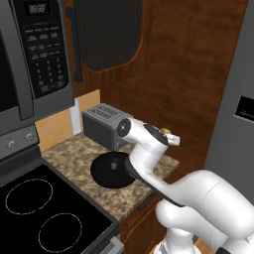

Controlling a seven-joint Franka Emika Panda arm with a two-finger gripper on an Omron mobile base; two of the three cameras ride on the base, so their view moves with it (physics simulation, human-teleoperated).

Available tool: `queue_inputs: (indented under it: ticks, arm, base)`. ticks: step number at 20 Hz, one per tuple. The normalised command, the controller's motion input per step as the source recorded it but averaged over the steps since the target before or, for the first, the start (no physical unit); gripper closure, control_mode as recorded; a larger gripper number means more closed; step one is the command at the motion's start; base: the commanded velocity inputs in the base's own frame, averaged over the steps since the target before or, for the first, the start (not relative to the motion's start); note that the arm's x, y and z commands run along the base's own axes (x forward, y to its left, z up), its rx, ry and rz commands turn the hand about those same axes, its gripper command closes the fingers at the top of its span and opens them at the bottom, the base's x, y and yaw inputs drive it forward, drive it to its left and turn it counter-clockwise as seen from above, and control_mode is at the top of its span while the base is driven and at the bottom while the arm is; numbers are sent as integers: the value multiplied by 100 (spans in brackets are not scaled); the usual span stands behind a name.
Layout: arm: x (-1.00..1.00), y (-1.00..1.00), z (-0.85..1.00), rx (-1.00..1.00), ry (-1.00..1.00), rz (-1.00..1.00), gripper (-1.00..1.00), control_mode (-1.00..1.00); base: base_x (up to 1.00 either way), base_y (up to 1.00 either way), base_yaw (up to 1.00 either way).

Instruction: Grab a lemon wedge from the fridge and one ice cube from the ice bowl, and put them in the glass of lemonade.

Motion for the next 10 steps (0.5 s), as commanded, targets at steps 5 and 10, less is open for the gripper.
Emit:
queue_inputs:
  ticks: [5,10]
  arm:
    - [19,0,-15,-2,0,0,100,-100]
    - [27,0,-11,-2,0,0,100,-100]
  base:
    - [0,0,0]
    - [0,0,0]
